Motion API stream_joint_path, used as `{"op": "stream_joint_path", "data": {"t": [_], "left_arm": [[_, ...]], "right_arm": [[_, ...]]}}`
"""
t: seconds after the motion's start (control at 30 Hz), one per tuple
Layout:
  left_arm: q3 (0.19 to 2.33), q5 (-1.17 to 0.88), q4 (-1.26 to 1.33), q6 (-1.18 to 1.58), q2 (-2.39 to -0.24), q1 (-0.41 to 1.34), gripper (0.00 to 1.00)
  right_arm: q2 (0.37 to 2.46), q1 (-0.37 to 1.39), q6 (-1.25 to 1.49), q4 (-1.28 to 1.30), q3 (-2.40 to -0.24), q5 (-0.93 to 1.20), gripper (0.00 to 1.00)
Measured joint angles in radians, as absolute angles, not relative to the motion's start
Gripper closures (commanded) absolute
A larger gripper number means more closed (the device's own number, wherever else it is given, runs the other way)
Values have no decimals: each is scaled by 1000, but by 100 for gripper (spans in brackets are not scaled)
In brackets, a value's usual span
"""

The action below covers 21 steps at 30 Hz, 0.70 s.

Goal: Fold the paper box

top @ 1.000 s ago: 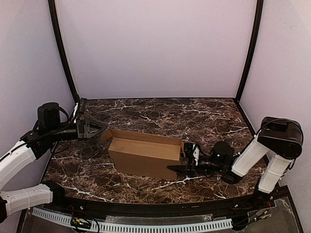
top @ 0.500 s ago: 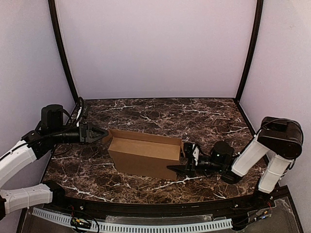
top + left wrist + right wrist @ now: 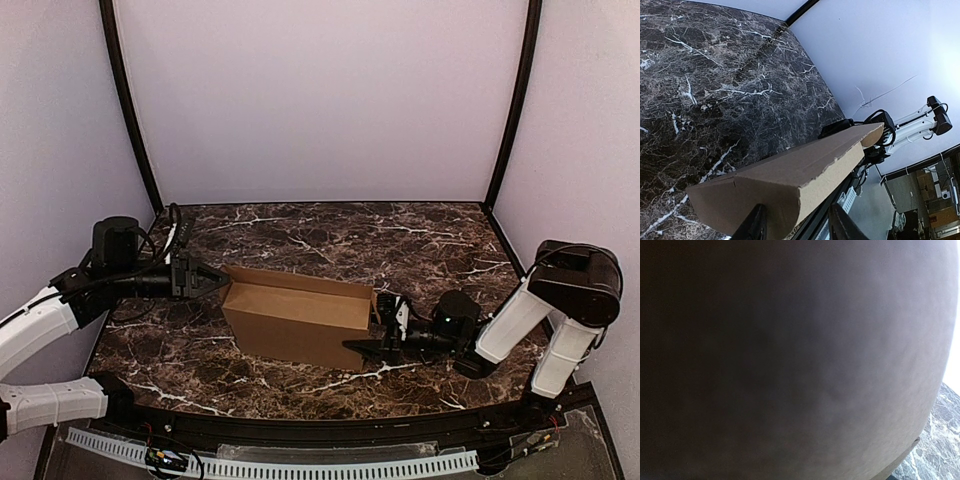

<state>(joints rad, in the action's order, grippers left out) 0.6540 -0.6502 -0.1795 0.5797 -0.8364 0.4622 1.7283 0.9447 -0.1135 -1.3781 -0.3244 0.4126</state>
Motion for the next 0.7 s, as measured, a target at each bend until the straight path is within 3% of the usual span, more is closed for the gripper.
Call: {"op": "stream_joint_path", "data": {"t": [0.7], "left_arm": [[720,-620,-230,557,-873,476,59]], "right_arm": [[1736,945,-105,-1390,-325,411,39]]}}
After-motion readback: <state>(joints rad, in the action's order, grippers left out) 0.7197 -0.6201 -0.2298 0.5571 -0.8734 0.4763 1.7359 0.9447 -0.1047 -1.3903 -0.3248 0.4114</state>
